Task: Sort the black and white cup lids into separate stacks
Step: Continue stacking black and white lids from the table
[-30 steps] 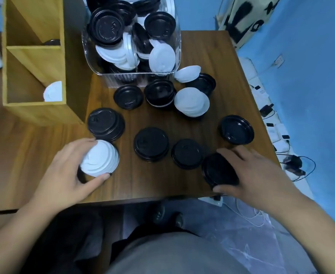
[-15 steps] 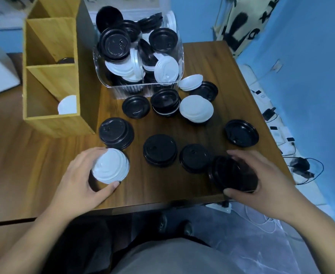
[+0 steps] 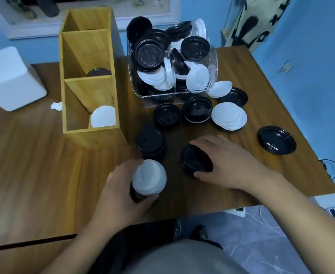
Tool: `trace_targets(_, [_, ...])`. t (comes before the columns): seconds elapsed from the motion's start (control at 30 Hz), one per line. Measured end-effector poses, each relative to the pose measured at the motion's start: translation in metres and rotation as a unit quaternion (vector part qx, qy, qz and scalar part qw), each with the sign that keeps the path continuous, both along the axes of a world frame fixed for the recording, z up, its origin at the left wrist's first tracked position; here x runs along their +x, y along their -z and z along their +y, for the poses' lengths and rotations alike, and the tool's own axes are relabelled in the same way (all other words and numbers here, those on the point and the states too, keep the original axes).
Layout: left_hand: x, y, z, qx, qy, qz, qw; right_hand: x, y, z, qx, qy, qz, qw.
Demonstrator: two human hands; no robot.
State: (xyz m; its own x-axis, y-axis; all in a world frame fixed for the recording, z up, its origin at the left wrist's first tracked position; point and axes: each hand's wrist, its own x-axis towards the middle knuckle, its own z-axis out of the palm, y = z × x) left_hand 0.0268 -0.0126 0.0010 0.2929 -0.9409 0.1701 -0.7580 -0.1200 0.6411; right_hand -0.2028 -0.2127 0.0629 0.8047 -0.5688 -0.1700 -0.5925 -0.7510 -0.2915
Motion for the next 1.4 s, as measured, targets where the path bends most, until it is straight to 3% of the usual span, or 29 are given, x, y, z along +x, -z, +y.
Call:
trace_targets(0.37, [0.003, 0.005, 0.000, -0.029, 0.031, -0.041, 0.998, 0.007, 0.005, 0.002, 0.002, -0.014, 0.067, 0.998])
trace_targets(0.43, [0.001, 0.005, 0.001, -0.028, 0.033, -0.042, 0.998, -0.004, 0.007, 0.005, 0.022, -0.001, -0.010, 1.000])
trace_targets(0.53, [-0.003, 0.004, 0.000, -0.028, 0.044, -0.047, 0.998, -0.043, 0.009, 0.002, 0.039, 0.096, -0.153, 0.983])
trace_targets(0.7, [-0.036, 0.000, -0.011, -0.016, 0.101, -0.029, 0.994, -0.097, 0.026, 0.002, 0.054, 0.102, -0.068, 0.991])
trace_targets(1.17, [-0.083, -0.005, -0.062, -0.003, 0.136, -0.046, 0.990, -0.098, 0.031, 0.012, -0.023, 0.231, -0.091, 0.968])
trace_targets(1.27, [-0.067, -0.013, -0.039, -0.029, 0.088, -0.037, 0.995, -0.089, 0.031, 0.014, -0.046, 0.256, -0.085, 0.962])
trace_targets(1.4, [-0.026, -0.021, -0.033, -0.097, -0.071, -0.027, 0.992, -0.094, 0.019, 0.008, -0.023, 0.253, -0.127, 0.959])
